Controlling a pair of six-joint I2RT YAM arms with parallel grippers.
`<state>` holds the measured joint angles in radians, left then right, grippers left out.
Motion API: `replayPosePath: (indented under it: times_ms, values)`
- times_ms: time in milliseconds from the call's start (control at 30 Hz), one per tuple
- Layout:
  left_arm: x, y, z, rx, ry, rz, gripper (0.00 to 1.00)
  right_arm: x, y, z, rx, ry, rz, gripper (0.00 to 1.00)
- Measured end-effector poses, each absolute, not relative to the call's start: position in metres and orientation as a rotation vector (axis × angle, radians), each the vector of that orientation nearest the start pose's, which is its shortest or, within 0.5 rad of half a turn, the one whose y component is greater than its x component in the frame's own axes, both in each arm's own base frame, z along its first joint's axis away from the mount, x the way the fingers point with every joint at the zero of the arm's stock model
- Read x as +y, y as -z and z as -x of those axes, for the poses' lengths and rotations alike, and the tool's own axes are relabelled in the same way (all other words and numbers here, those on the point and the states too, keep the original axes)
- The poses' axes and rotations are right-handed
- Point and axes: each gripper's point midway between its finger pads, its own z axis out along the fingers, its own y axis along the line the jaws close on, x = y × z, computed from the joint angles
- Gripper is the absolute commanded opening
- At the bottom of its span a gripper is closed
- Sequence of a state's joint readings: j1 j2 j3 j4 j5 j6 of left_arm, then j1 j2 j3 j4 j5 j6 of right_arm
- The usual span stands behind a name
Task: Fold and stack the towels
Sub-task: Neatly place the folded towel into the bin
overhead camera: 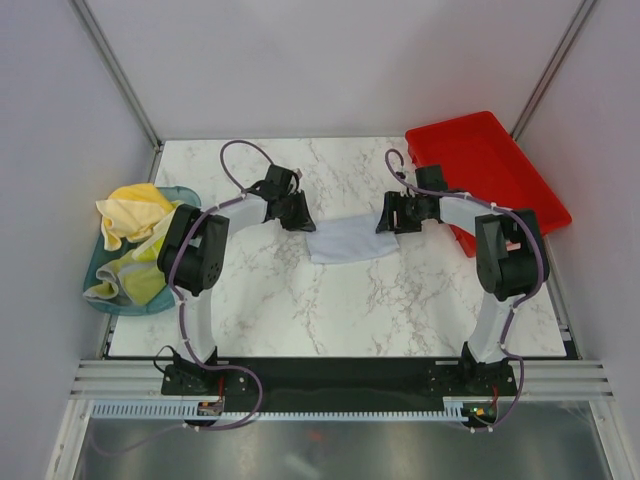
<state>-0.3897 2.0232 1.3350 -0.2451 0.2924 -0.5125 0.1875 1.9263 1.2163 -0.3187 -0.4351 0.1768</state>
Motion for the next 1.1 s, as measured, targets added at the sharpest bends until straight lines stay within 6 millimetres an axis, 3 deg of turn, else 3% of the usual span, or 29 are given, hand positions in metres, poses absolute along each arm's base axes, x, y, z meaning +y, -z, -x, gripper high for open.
replayPosePath:
  times_ms: [500, 600, 633, 700, 733, 933, 1100]
  values:
    - [-0.239, -0.024, -0.418, 2.608, 0.704, 0.054, 0.20, 0.174, -0.027, -0.395, 2.513, -0.840, 0.131, 0.51]
    - [-0.239, -0.023, -0.418, 2.606, 0.701, 0.055, 0.20, 0.175, -0.024, -0.392, 2.518, -0.860, 0.118, 0.33]
    - [-0.239, -0.023, -0.419, 2.604, 0.701, 0.055, 0.20, 0.176, -0.022, -0.390, 2.525, -0.869, 0.111, 0.22]
    - [-0.239, -0.023, -0.419, 2.602, 0.701, 0.054, 0.20, 0.176, -0.020, -0.387, 2.537, -0.875, 0.099, 0.12]
    - [-0.238, -0.023, -0.419, 2.602, 0.698, 0.055, 0.19, 0.176, -0.019, -0.385, 2.543, -0.880, 0.092, 0.01]
    - [-0.236, -0.023, -0.420, 2.597, 0.676, 0.063, 0.19, 0.177, -0.020, -0.382, 2.562, -0.860, 0.056, 0.00]
    - [-0.232, -0.023, -0.421, 2.592, 0.645, 0.073, 0.19, 0.196, -0.035, -0.373, 2.563, -0.754, 0.103, 0.00]
